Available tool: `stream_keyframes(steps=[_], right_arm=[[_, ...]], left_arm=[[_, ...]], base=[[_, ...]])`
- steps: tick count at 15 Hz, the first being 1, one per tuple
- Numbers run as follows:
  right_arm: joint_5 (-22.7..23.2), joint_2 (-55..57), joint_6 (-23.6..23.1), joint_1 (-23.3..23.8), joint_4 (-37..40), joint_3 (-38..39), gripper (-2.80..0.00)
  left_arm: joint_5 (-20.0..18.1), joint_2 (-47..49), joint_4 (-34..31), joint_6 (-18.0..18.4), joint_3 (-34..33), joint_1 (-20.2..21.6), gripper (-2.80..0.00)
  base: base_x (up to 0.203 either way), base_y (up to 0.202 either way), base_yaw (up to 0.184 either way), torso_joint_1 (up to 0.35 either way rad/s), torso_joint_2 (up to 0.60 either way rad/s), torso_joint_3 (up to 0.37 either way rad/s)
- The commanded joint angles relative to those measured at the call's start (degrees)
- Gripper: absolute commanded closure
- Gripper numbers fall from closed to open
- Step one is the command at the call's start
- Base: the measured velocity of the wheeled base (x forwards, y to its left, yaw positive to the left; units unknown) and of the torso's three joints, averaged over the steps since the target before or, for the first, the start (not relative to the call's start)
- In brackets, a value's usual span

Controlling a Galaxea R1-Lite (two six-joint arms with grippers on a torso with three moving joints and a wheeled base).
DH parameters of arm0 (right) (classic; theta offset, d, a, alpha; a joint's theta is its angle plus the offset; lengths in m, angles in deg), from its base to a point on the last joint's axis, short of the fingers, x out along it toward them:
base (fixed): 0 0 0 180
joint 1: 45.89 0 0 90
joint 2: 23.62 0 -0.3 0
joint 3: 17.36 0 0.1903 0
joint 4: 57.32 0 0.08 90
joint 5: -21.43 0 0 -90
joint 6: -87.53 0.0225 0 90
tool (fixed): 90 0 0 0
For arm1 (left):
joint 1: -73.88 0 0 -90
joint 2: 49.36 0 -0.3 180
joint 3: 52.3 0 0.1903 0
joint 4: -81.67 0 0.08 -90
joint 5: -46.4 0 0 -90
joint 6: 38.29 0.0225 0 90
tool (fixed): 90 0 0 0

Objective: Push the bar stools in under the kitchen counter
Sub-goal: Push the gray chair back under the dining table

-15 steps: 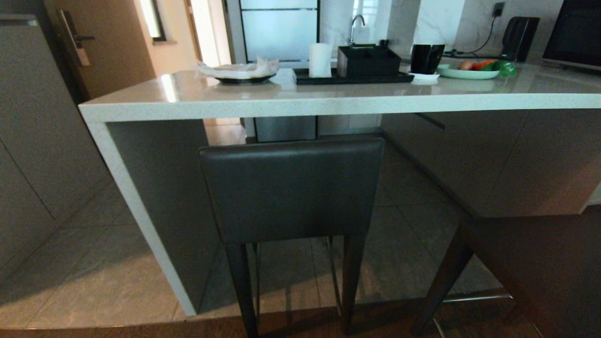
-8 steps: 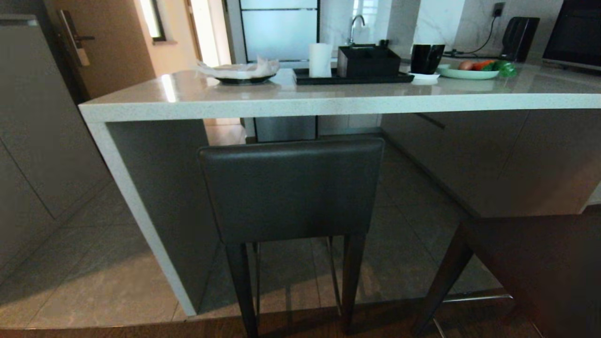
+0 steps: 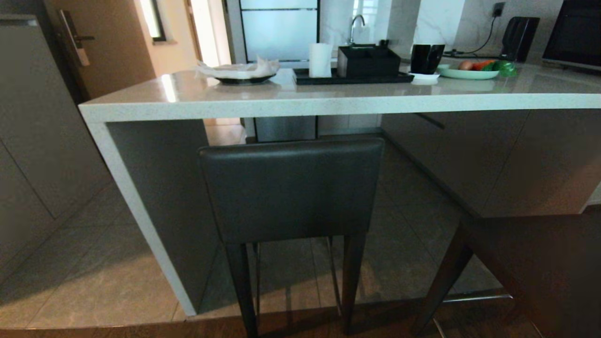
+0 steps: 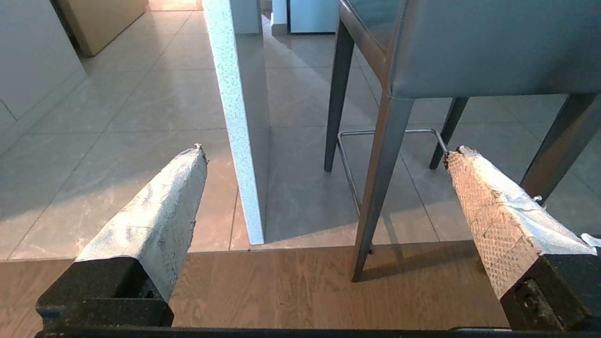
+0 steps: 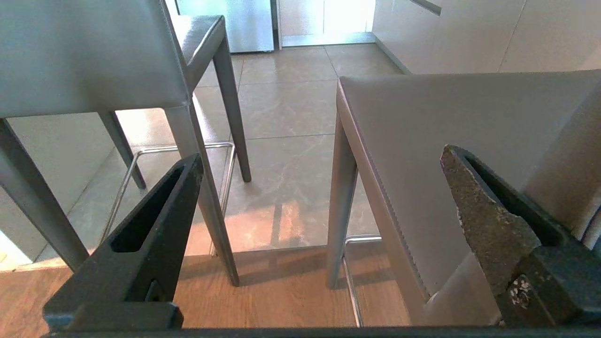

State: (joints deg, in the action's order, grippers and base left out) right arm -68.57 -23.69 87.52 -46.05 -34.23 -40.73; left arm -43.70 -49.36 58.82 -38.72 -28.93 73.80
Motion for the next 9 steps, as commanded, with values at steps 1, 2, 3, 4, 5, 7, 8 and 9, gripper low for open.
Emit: stream_keyframes(steps=[1,2,3,4,5,7,8,9], right_arm=[[0.00,0.07,0.04,-0.02,-0.07,0.09,-2.80],[0.00,0.07,0.08,-0.02,-0.07,0.09,-2.80],[0.09,0.07,-0.33,-0.02,-0.07,0.09,-2.80],[0.09,0.07,-0.42,-0.02,-0.07,0.09,-2.80],[0.09,0.07,-0.08,-0.02,-0.07,0.09,-2.80],[0.09,0.07,-0.22,-0.02,-0.07,0.09,0.00],[0.09,0.07,0.00,-0.02,-0.07,0.09,0.00],[0.09,0.07,0.01,-0.02,-0.07,0.09,0.00]], left_arm=[[0.01,0.09,0.01,-0.09,-0.09,0.07,-2.80],[0.01,0.09,0.01,-0.09,-0.09,0.07,-2.80],[0.01,0.09,0.01,0.09,0.00,0.16,-2.80],[0.01,0.09,0.01,0.05,-0.09,0.08,-2.80],[0.01,0.09,0.01,-0.09,-0.09,0.07,-2.80],[0.01,0.09,0.01,0.05,-0.09,0.16,0.00],[0.01,0.09,0.01,0.00,-0.09,0.16,0.00],[0.01,0.09,0.01,-0.09,-0.09,0.12,0.00]], base=[[0.000,0.000,0.000,0.000,0.00,0.000],[0.000,0.000,0.000,0.000,0.00,0.000],[0.000,0.000,0.000,0.000,0.00,0.000],[0.000,0.000,0.000,0.000,0.00,0.000],[0.000,0.000,0.000,0.000,0.00,0.000],[0.000,0.000,0.000,0.000,0.00,0.000],[0.000,0.000,0.000,0.000,0.00,0.000],[0.000,0.000,0.000,0.000,0.00,0.000]])
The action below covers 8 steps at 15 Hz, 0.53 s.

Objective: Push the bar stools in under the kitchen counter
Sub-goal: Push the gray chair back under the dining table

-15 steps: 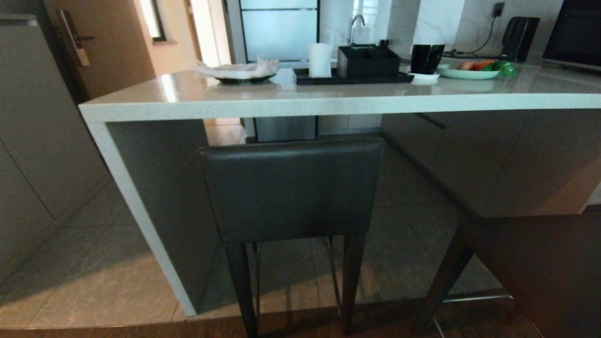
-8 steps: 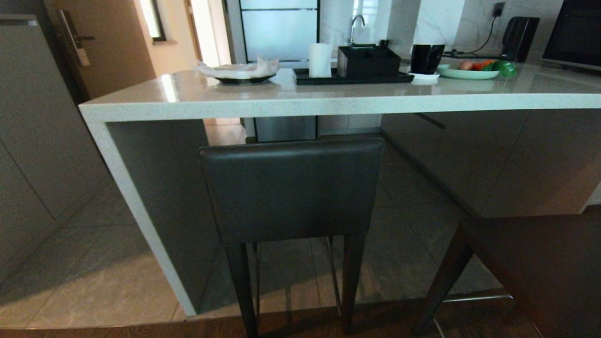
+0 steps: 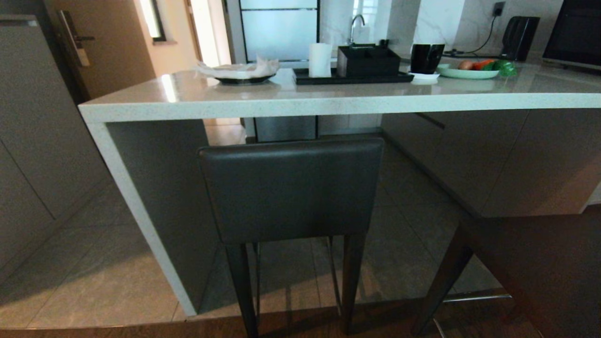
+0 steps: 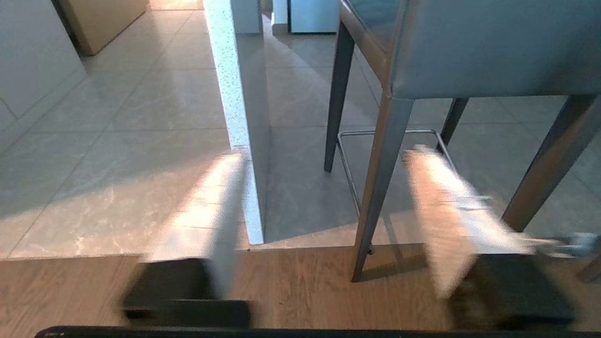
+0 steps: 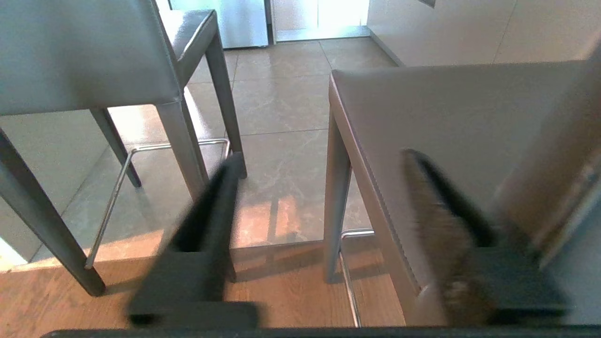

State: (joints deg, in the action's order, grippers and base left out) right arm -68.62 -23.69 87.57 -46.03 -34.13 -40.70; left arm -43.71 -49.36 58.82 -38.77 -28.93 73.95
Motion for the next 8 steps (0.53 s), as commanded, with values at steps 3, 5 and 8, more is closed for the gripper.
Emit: stream_keyframes(steps=[3,5,8], right_arm=[[0.14,0.07,-0.04,-0.04,-0.17,0.06,0.00],[0.14,0.07,-0.04,-0.04,-0.17,0.06,0.00],[0.05,0.07,0.13,-0.04,-0.17,0.06,0.00]], left_arm=[[0.02,0.09,0.02,-0.04,-0.09,0.01,0.00],[0.02,0.09,0.02,-0.04,-0.09,0.01,0.00],[0.11,0.09,0.02,-0.13,-0.09,-0.10,0.00]], base=[[0.000,0.000,0.000,0.000,0.00,0.000],[0.000,0.000,0.000,0.000,0.00,0.000],[0.000,0.000,0.000,0.000,0.00,0.000]])
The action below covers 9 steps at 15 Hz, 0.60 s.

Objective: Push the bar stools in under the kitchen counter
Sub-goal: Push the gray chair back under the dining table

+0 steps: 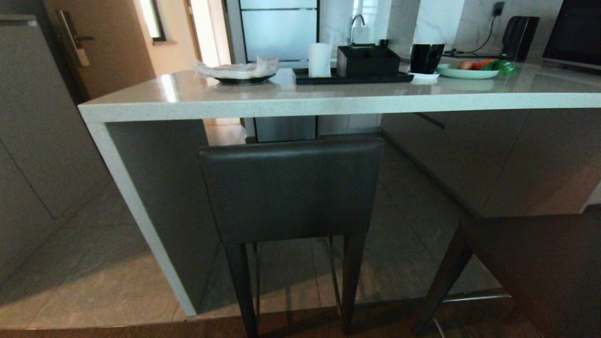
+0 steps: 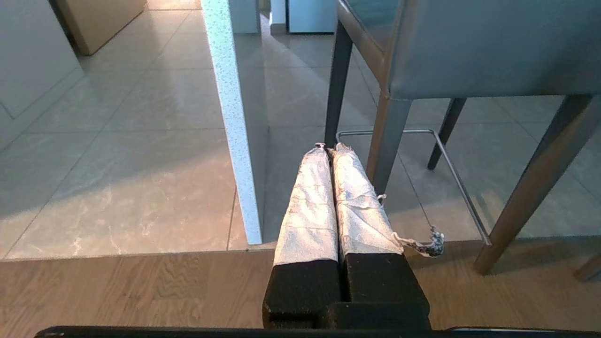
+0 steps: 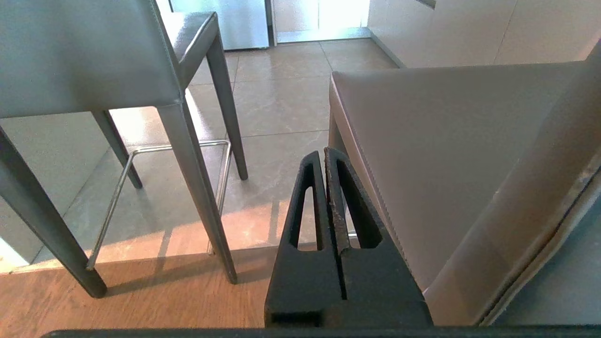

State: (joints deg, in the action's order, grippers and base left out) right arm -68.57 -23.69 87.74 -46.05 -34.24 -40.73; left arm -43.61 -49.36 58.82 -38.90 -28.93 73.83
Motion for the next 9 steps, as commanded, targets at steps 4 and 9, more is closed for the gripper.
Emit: stream_keyframes(steps=[4,9], right_arm=[[0.00,0.07,0.06,-0.02,-0.06,0.09,0.00],[0.00,0.07,0.14,-0.02,-0.06,0.09,0.00]], left_arm=[[-0.08,0.09,0.02,-0.01,-0.09,-0.04,0.00],[0.01,0.09,0.02,-0.01,-0.09,-0.04,0.00]], base=[[0.000,0.000,0.000,0.000,0.00,0.000],[0.000,0.000,0.000,0.000,0.00,0.000]])
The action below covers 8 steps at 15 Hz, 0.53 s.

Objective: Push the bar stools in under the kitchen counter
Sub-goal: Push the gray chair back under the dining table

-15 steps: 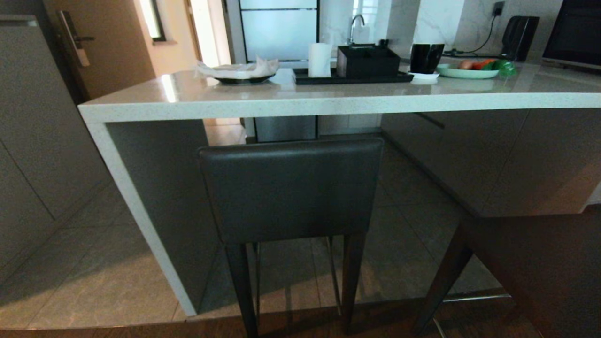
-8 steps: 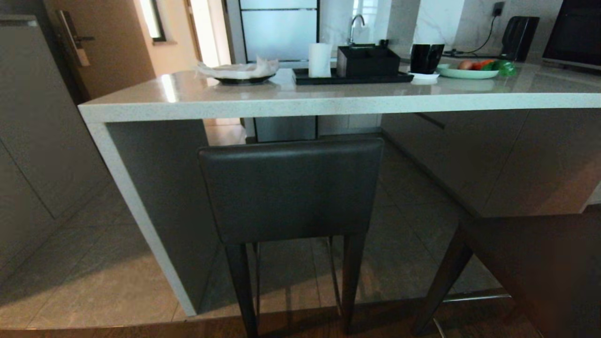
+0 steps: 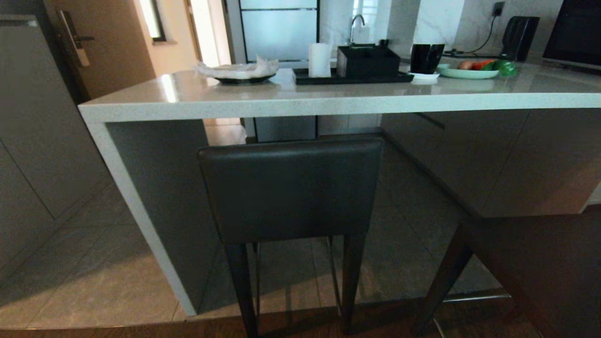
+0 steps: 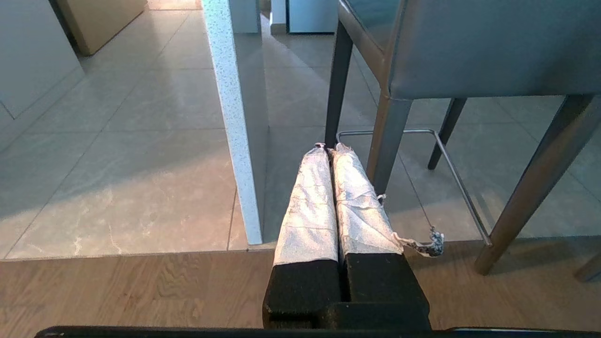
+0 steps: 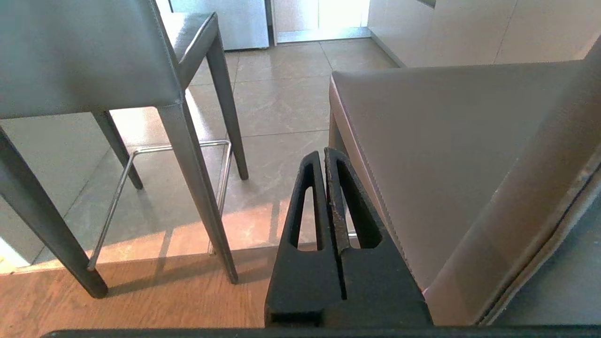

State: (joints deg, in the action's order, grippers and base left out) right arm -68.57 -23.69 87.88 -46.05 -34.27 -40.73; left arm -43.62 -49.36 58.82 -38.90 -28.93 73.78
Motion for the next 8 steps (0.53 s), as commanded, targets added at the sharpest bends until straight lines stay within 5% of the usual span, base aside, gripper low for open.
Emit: stream_keyframes(steps=[1,8], right_arm=[[0.00,0.07,0.00,-0.02,-0.03,0.09,0.00],[0.00,0.07,0.00,-0.02,-0.03,0.09,0.00]], left_arm=[[0.01,0.09,0.02,0.00,-0.09,0.01,0.00],[0.02,0.09,0.02,0.00,-0.09,0.01,0.00]], base=[[0.000,0.000,0.000,0.000,0.00,0.000],[0.000,0.000,0.000,0.000,0.00,0.000]])
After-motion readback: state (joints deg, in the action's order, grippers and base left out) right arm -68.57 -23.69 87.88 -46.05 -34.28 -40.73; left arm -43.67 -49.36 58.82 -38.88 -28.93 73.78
